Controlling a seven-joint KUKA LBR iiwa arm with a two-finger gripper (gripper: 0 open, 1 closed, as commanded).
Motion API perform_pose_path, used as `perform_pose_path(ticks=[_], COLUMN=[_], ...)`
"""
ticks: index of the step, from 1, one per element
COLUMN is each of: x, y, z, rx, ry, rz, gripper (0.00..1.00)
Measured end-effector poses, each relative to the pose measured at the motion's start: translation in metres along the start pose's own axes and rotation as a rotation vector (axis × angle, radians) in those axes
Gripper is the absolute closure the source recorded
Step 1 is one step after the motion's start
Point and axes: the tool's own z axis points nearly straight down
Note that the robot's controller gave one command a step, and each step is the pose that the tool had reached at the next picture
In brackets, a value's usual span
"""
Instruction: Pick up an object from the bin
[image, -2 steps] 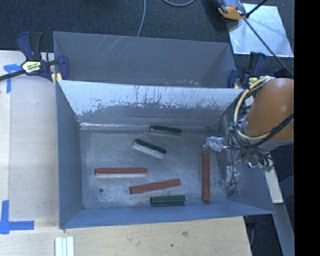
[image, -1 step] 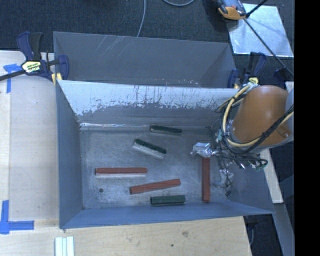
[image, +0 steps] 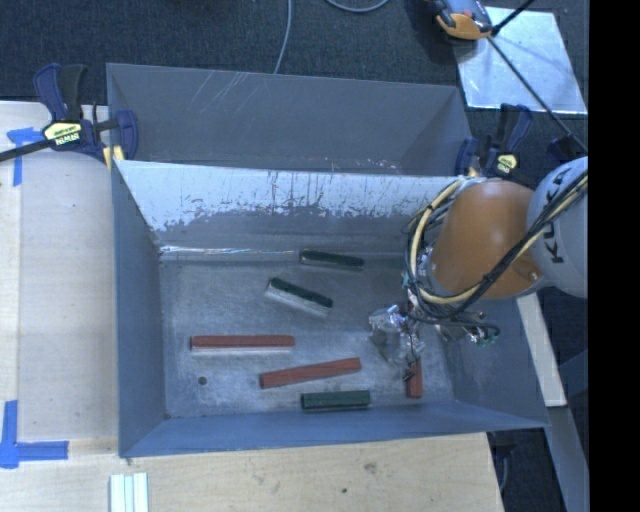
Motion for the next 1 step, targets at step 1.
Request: perform_pose_path(ticks=[1], x=[0.0002], y=[0.0003], z=[0.0005], rx=[-0.001], ry=[0.001], rz=[-0.001], gripper=[0.00])
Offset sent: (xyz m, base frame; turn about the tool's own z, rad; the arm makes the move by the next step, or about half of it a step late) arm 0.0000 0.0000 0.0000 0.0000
